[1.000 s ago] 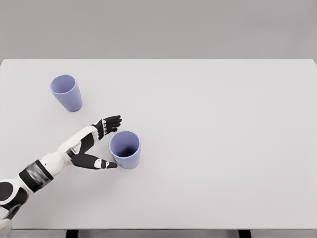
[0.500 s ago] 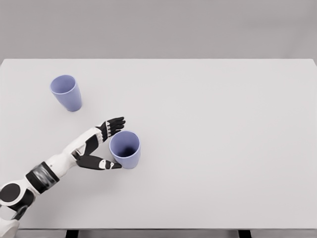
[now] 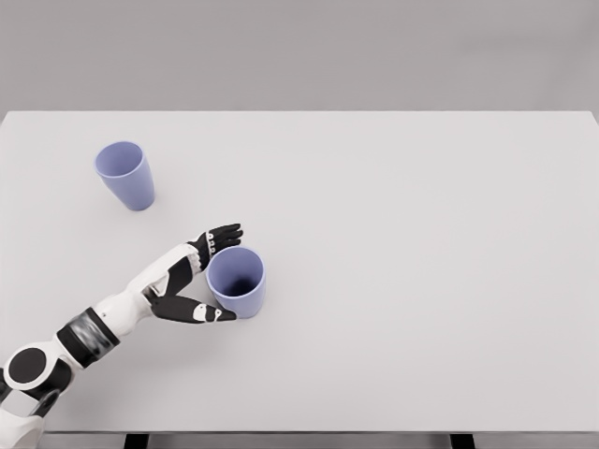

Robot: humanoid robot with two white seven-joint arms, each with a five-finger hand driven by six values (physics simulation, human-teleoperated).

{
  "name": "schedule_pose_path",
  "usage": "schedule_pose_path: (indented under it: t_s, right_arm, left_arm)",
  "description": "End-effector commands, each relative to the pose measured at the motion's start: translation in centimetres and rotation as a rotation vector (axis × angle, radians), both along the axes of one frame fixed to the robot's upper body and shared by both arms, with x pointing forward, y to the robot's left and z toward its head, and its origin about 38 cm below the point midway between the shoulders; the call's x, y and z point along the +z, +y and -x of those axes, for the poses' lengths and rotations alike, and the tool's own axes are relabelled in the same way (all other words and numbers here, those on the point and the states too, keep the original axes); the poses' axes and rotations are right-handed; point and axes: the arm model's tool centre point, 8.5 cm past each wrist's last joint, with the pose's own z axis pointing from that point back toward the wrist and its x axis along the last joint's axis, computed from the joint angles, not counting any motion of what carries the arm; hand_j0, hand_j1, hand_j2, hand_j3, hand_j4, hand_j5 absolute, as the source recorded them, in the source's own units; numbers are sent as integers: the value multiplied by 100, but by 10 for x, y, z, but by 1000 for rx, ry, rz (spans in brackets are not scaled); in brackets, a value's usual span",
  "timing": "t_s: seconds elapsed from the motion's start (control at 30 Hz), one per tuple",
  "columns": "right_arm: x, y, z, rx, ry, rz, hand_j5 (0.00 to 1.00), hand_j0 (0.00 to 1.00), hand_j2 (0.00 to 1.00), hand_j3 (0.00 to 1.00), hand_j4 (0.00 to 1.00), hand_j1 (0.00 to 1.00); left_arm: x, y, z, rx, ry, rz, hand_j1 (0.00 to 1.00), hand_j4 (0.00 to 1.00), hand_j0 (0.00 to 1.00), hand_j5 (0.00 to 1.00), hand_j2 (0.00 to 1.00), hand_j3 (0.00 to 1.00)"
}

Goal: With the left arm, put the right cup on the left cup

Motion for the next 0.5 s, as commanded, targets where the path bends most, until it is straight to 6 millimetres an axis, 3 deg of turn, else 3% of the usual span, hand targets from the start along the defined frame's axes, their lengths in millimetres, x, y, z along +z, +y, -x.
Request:
schedule_pose_path:
  t_s: [0.0, 0.47]
  right_arm:
    - [0, 0, 0, 0, 0, 0, 100, 100, 100, 100, 100, 100]
    - [0, 0, 0, 0, 0, 0, 100, 100, 100, 100, 100, 100]
  left_arm:
    - [-1, -2, 0, 1, 3, 10, 100, 100, 100, 100, 100, 100]
    - [3, -10, -1, -14, -10, 26, 100, 100, 100, 100, 100, 100]
